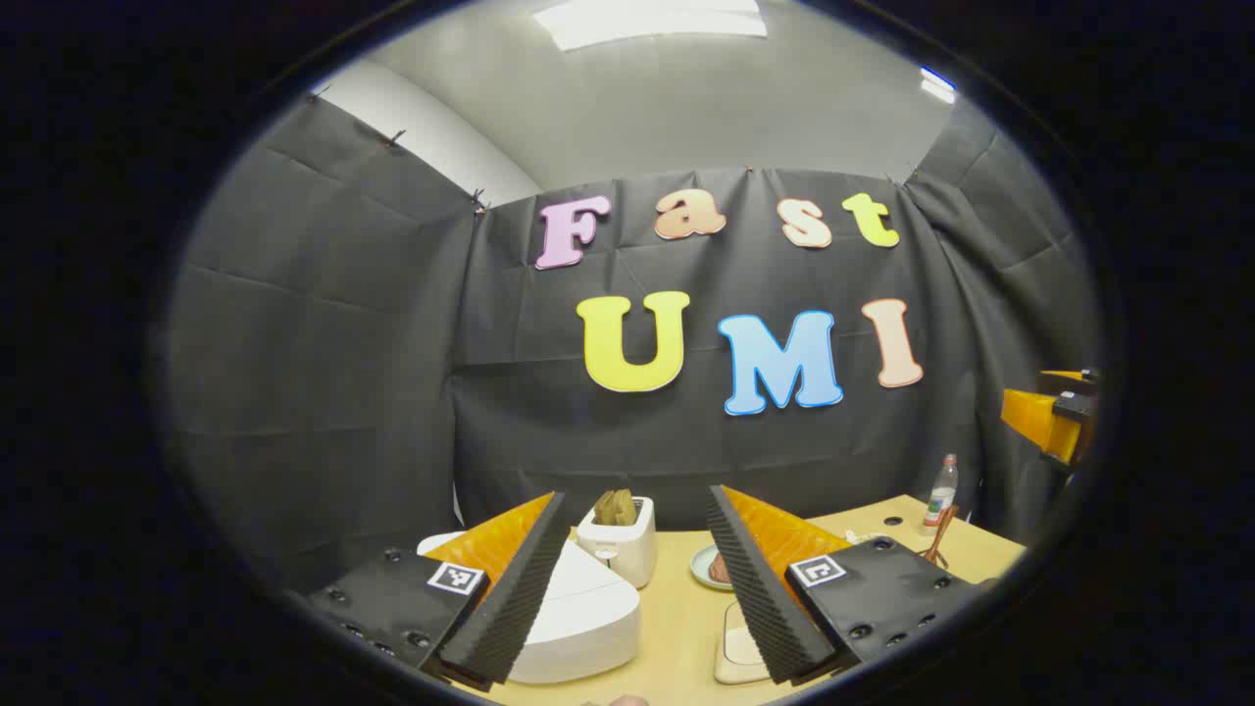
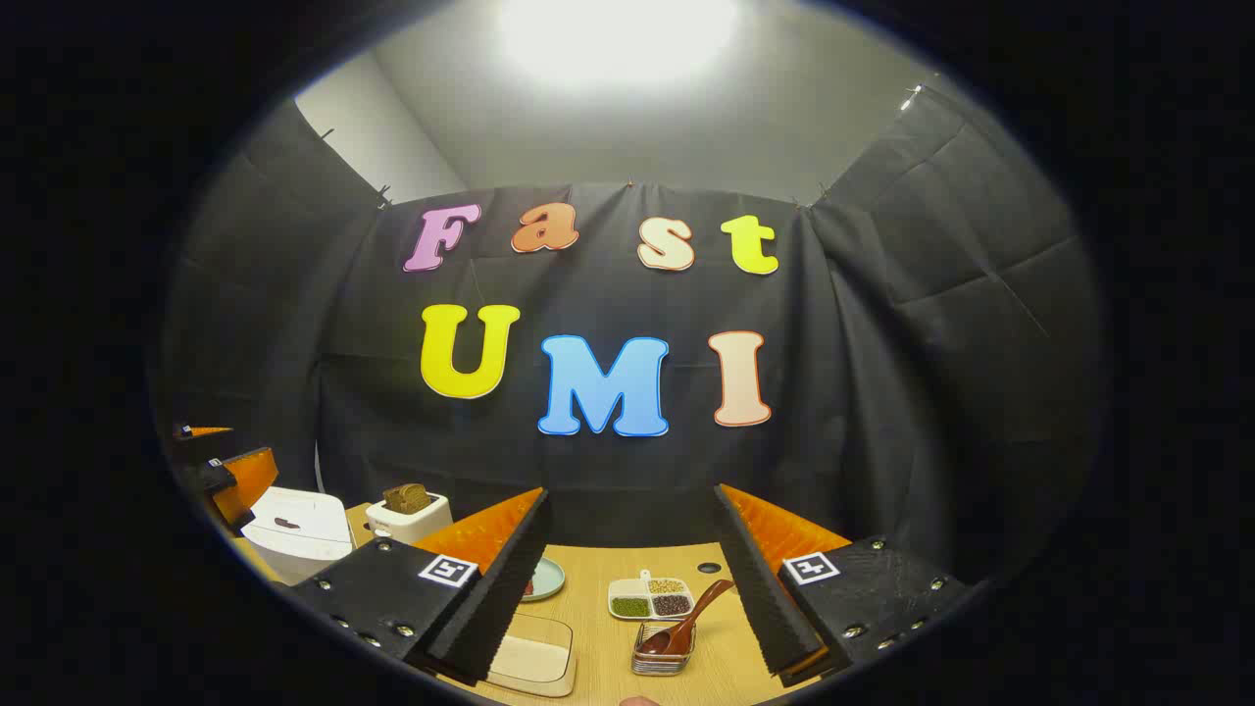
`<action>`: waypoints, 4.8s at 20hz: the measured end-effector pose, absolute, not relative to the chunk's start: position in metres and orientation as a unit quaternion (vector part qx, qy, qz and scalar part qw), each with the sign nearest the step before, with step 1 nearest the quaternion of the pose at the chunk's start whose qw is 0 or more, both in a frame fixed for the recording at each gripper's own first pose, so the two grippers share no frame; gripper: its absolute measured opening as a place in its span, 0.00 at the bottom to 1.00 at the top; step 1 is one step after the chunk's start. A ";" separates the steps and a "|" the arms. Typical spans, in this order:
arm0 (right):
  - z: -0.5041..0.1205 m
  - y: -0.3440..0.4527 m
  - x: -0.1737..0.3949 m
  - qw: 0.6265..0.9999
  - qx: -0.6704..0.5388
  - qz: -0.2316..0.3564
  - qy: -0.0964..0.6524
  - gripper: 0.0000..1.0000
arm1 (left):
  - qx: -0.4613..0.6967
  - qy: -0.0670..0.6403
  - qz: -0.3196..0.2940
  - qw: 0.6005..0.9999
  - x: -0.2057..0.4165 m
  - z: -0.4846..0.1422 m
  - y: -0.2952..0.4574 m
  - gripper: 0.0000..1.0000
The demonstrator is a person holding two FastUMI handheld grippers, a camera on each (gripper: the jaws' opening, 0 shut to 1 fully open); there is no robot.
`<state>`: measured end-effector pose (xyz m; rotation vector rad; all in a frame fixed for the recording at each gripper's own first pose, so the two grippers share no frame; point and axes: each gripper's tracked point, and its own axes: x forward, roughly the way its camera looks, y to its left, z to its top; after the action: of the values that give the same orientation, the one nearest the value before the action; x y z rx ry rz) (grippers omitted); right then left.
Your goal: Close the left gripper, press the button to open the rice cooker; take a wooden spoon from the chopstick holder with the right hand, scoop a spoonful of rice and pour it into the rice cooker, then put the wooden spoon back into the chopstick holder.
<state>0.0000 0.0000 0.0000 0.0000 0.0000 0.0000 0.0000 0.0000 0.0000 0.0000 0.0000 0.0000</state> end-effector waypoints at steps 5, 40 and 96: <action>-0.001 -0.005 0.004 1.000 0.005 -0.002 -0.003 0.98 | 0.008 0.003 0.005 1.000 0.003 0.000 0.002 1.00; -0.006 -0.016 0.010 1.000 -0.006 0.000 0.002 0.98 | 0.005 0.016 0.047 0.999 0.028 -0.012 0.035 0.09; -0.073 -0.064 0.067 0.996 -0.016 -0.034 0.081 0.98 | 0.036 -0.014 0.087 0.995 0.049 0.018 0.065 1.00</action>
<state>0.0672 -0.0638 -0.0728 -0.0316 0.1618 -0.0683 0.0492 0.0645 0.0181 0.0719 -0.0286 0.1737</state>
